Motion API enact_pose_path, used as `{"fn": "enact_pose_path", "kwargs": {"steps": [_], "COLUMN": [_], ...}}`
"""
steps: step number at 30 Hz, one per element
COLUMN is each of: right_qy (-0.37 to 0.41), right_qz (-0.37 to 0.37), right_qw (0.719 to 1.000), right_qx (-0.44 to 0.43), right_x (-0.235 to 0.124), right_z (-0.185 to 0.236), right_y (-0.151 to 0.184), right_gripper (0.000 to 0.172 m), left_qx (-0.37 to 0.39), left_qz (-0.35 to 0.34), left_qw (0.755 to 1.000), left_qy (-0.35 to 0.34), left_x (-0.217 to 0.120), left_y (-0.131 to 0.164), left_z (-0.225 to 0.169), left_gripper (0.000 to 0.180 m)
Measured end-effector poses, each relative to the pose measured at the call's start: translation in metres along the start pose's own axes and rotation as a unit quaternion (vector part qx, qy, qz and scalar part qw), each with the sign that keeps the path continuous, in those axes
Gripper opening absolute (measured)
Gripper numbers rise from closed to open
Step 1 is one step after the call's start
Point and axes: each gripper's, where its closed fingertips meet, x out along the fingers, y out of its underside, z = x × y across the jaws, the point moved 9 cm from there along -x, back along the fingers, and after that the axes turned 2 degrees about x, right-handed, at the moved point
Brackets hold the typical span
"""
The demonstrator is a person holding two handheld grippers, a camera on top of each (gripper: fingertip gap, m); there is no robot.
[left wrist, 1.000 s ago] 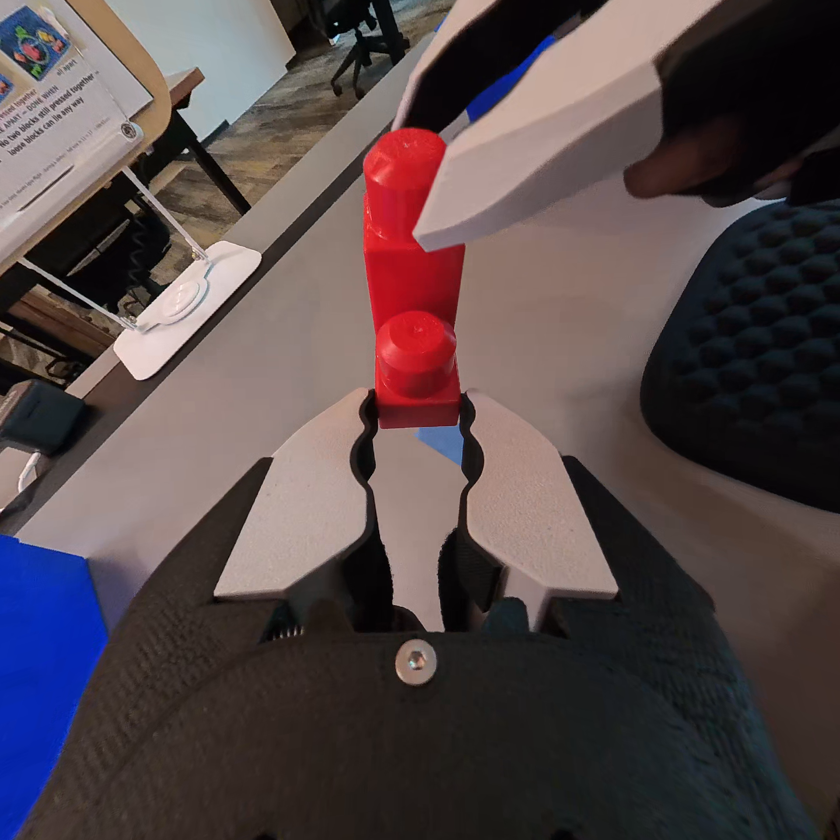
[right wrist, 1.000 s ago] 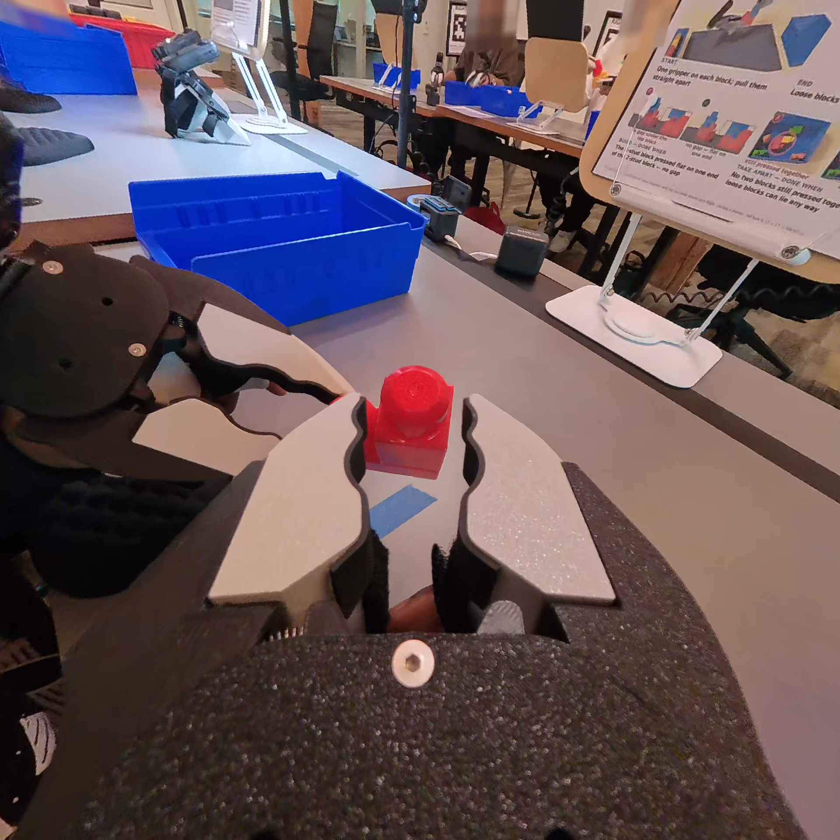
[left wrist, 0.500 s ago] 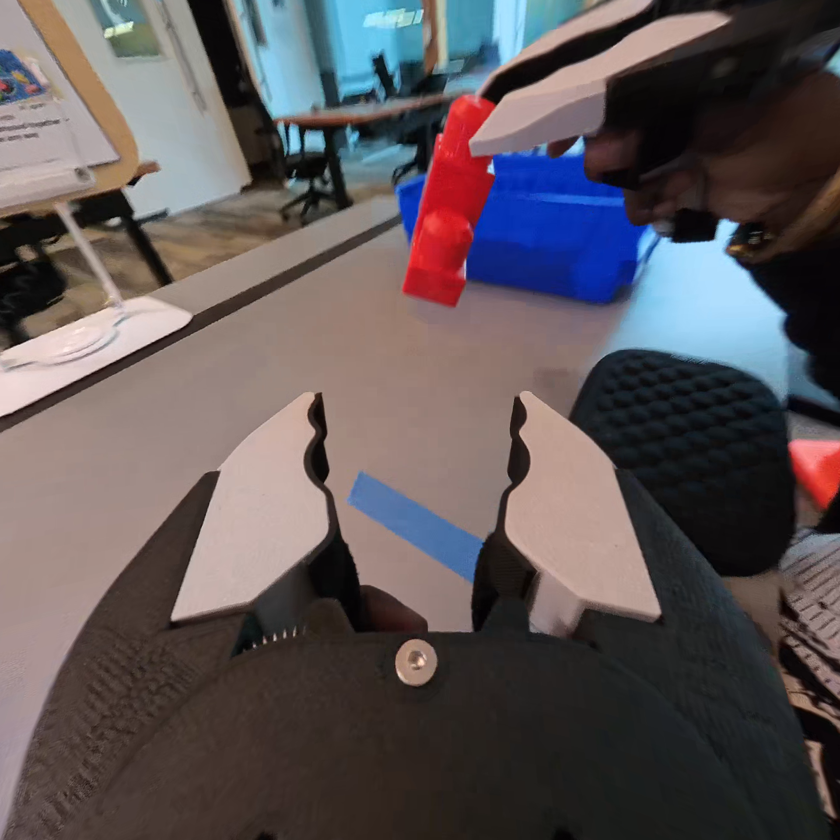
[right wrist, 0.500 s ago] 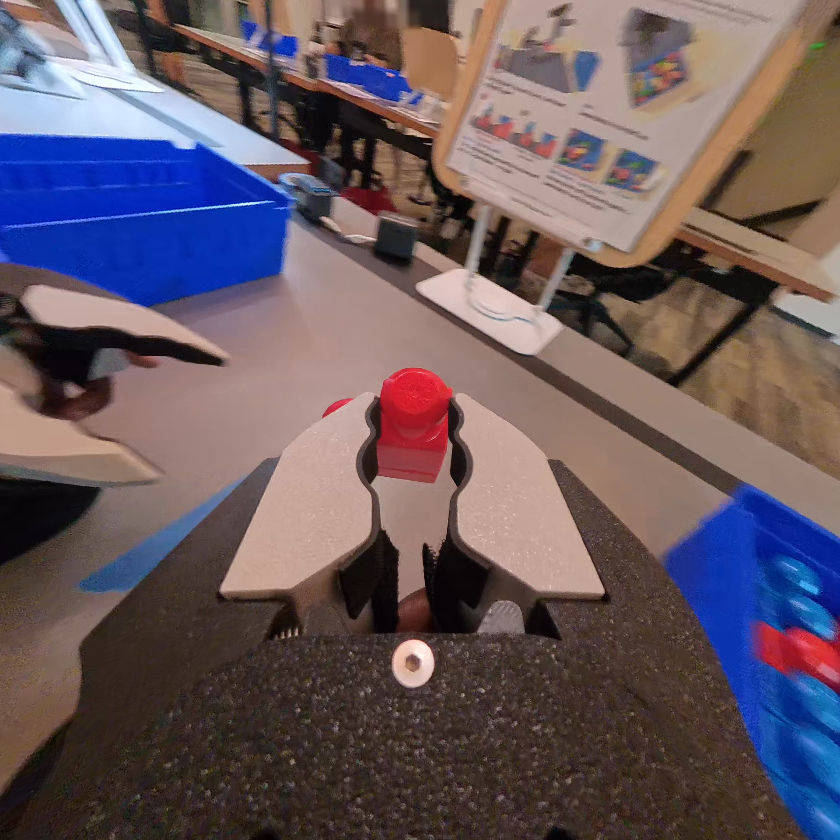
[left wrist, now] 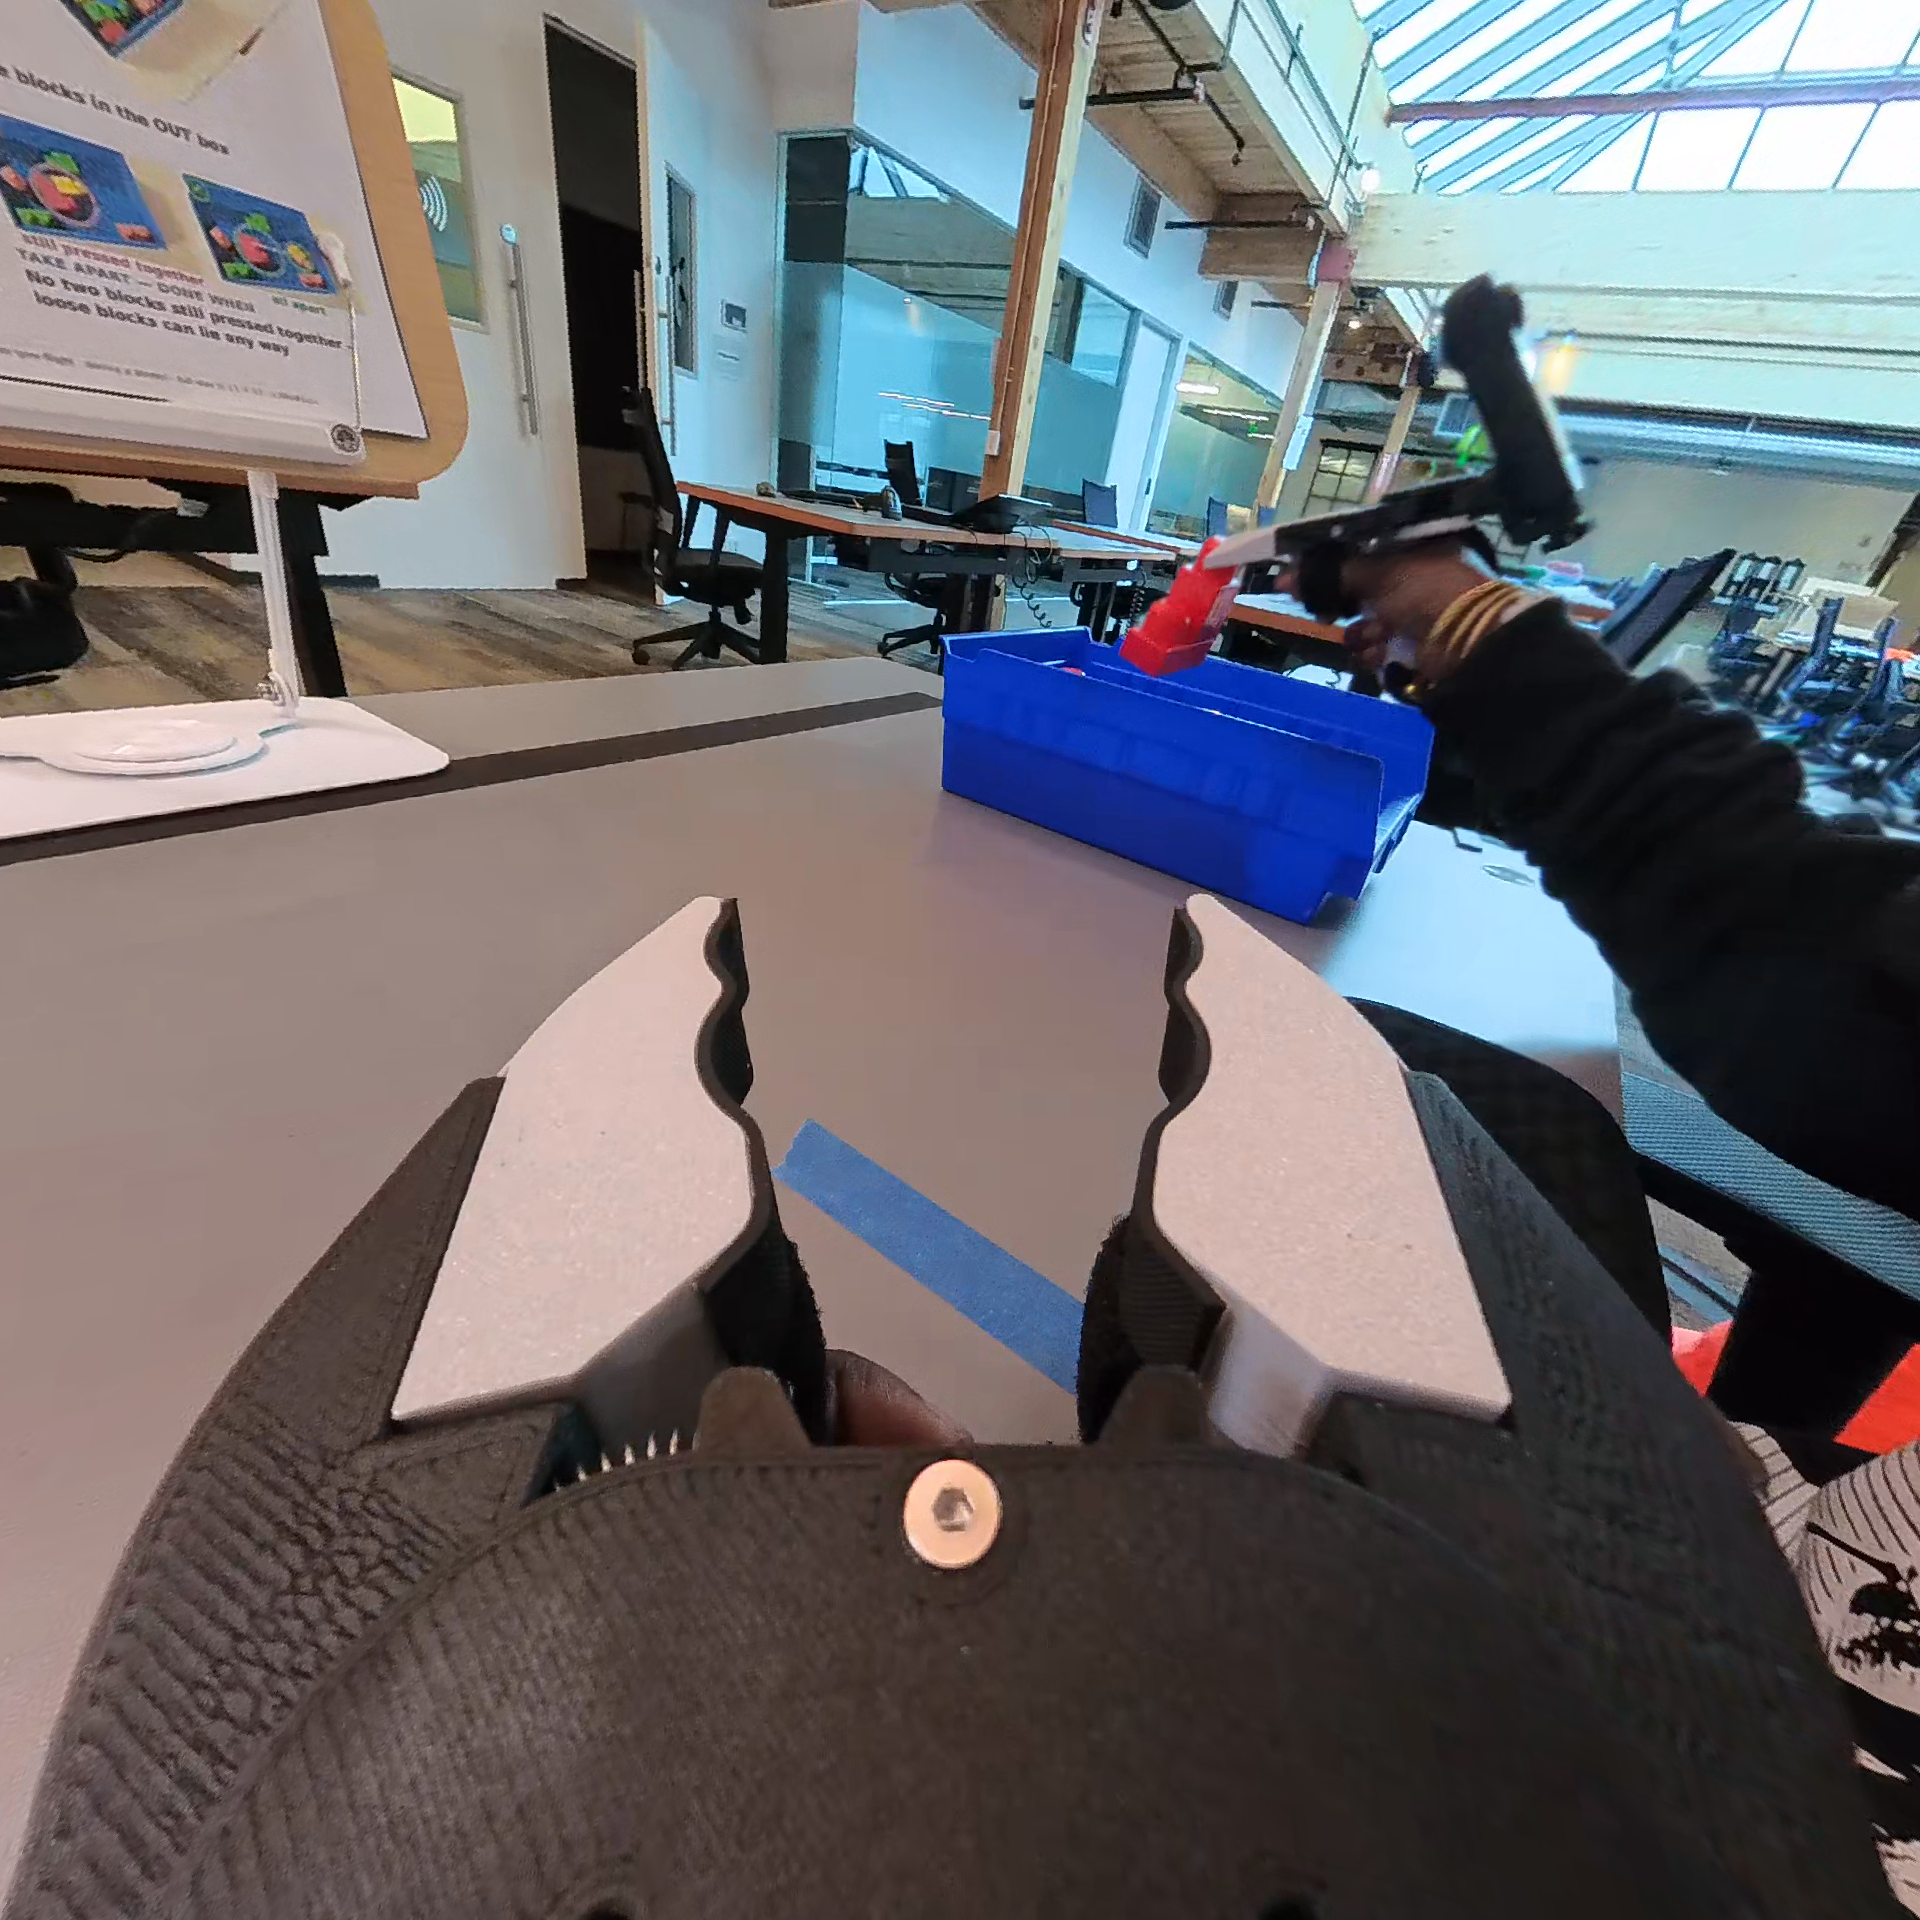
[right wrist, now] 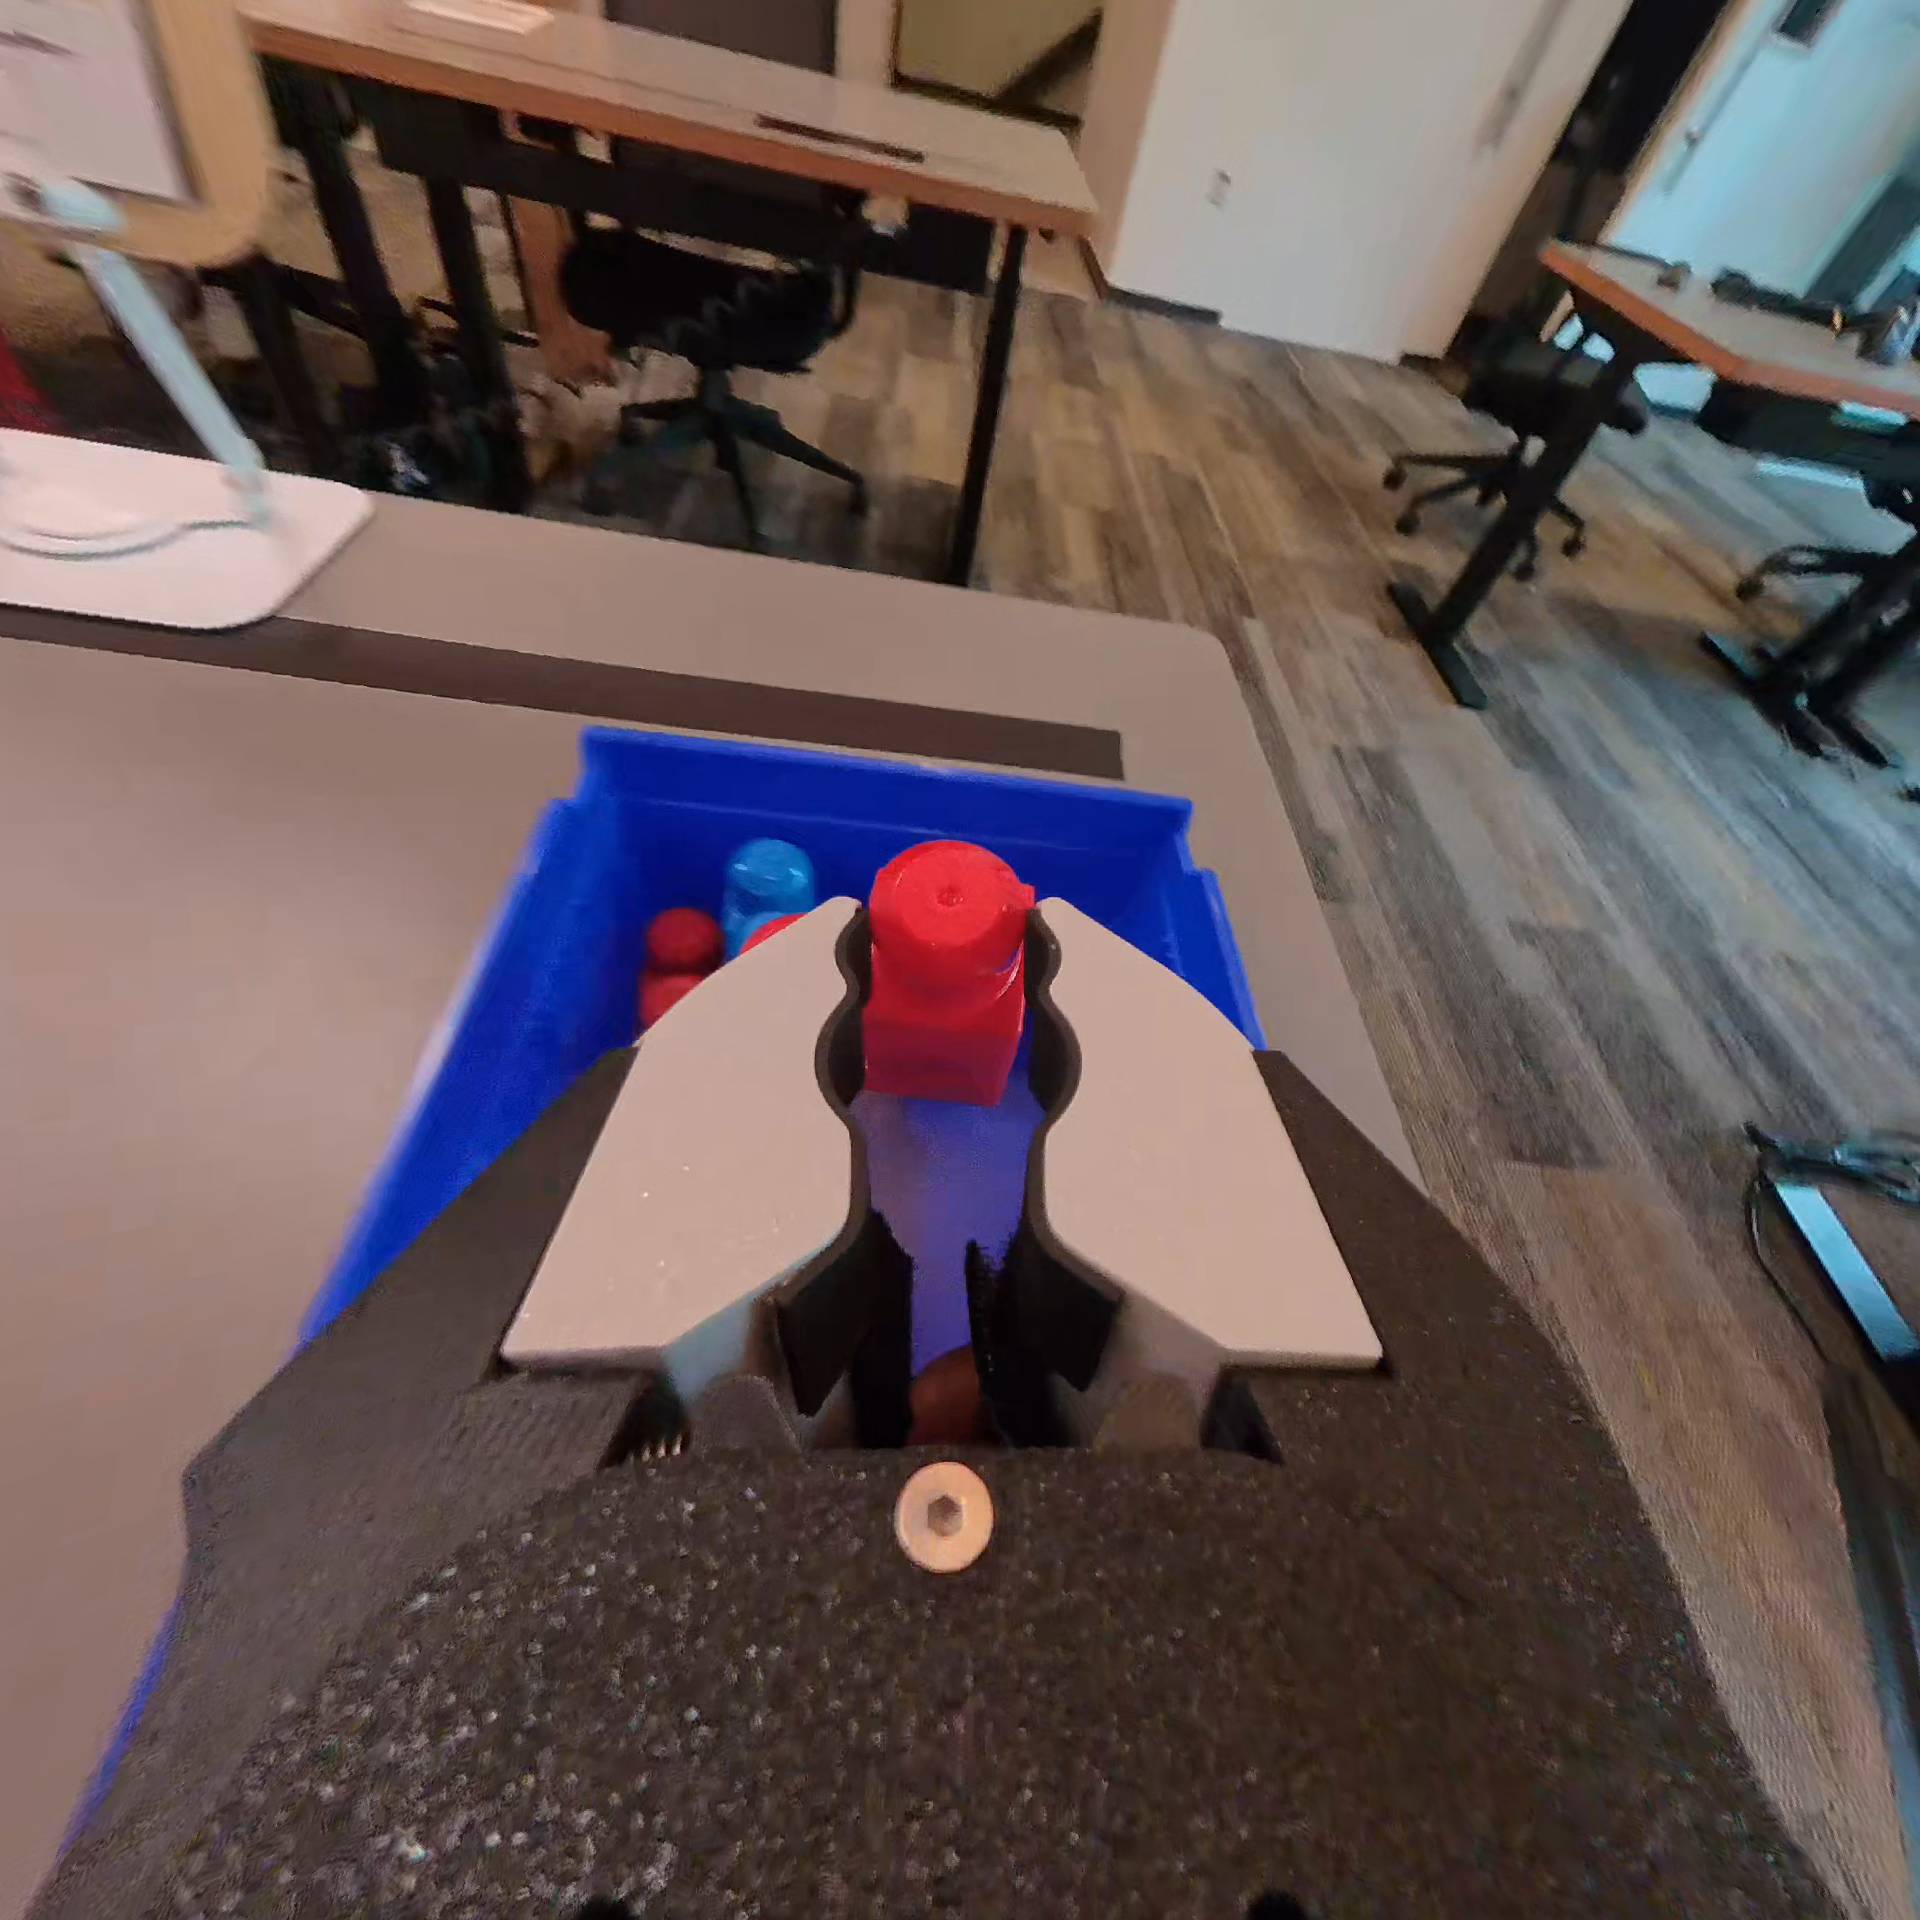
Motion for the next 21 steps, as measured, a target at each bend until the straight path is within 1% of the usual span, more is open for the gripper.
{"fn": "enact_pose_path", "kwargs": {"steps": [3,9,16,21], "right_qy": [0.012,-0.01,-0.04,-0.049], "right_qz": [0.025,0.083,0.112,0.112], "right_qw": [1.0,0.997,0.993,0.992], "right_qx": [0.004,0.005,0.007,0.021], "right_x": [0.026,0.064,0.085,0.09], "right_z": [-0.014,-0.02,-0.017,-0.016], "right_y": [0.016,0.041,0.055,0.06], "right_gripper": [0.028,0.028,0.028,0.028], "left_qx": [0.003,-0.005,0.001,0.0], "left_qz": [0.0,0.011,0.013,0.013], "left_qw": [1.0,1.0,1.0,1.0], "left_qy": [0.001,-0.008,-0.006,-0.006], "left_x": [0.0,0.001,0.002,0.002], "left_y": [0.0,0.002,0.002,0.002], "left_z": [-0.001,0.001,0.0,0.0], "left_gripper": [0.078,0.077,0.076,0.076]}}
